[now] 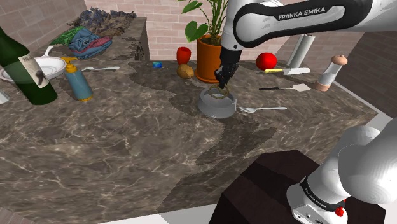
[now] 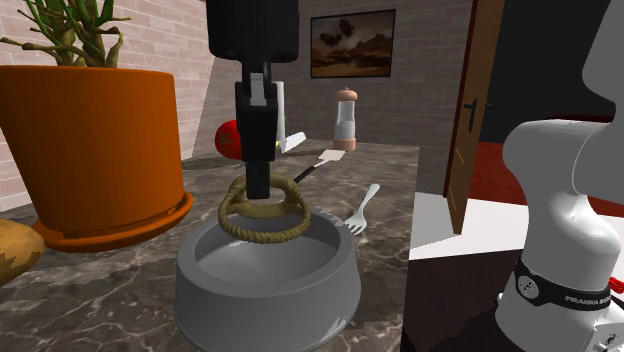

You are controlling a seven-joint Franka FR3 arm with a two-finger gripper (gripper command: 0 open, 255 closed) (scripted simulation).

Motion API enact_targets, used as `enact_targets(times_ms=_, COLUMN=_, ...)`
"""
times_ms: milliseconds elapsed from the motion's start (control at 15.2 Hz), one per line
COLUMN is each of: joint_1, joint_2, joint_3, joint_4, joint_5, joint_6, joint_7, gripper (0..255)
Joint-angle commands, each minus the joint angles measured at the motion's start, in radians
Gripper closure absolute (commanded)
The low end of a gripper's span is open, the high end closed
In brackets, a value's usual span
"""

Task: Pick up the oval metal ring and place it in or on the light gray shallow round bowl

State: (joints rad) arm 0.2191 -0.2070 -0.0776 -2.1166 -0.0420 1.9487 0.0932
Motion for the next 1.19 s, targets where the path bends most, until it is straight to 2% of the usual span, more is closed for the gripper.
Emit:
enact_targets(times_ms=0, joint_1=0.001, joint_2=0.001, joint_3=0.001, joint_4=-0.011, joint_5=0.0, joint_6=0.013, joint_7=0.001, gripper=255)
enact_targets(times_ms=396, joint_1=0.001, joint_2=0.002, joint_3=0.001, joint_4=-0.01, joint_5=0.0, joint_6=0.013, joint_7=0.001, gripper=255)
enact_targets(times_ms=462, joint_1=0.001, joint_2=0.002, joint_3=0.001, joint_4=-0.01, joint_5=0.0, joint_6=0.013, joint_7=0.001, gripper=0)
enact_targets(times_ms=792, joint_1=0.001, joint_2=0.002, joint_3=0.001, joint_4=-0.01, joint_5=0.0, joint_6=0.013, joint_7=0.001, gripper=0)
enact_targets(times_ms=1056, joint_1=0.002, joint_2=-0.016, joint_3=0.004, joint_4=0.099, joint_5=0.001, joint_6=-0.114, joint_7=0.001, gripper=0)
enact_targets(times_ms=1122, joint_1=0.002, joint_2=-0.016, joint_3=0.004, joint_4=0.099, joint_5=0.001, joint_6=-0.114, joint_7=0.001, gripper=0)
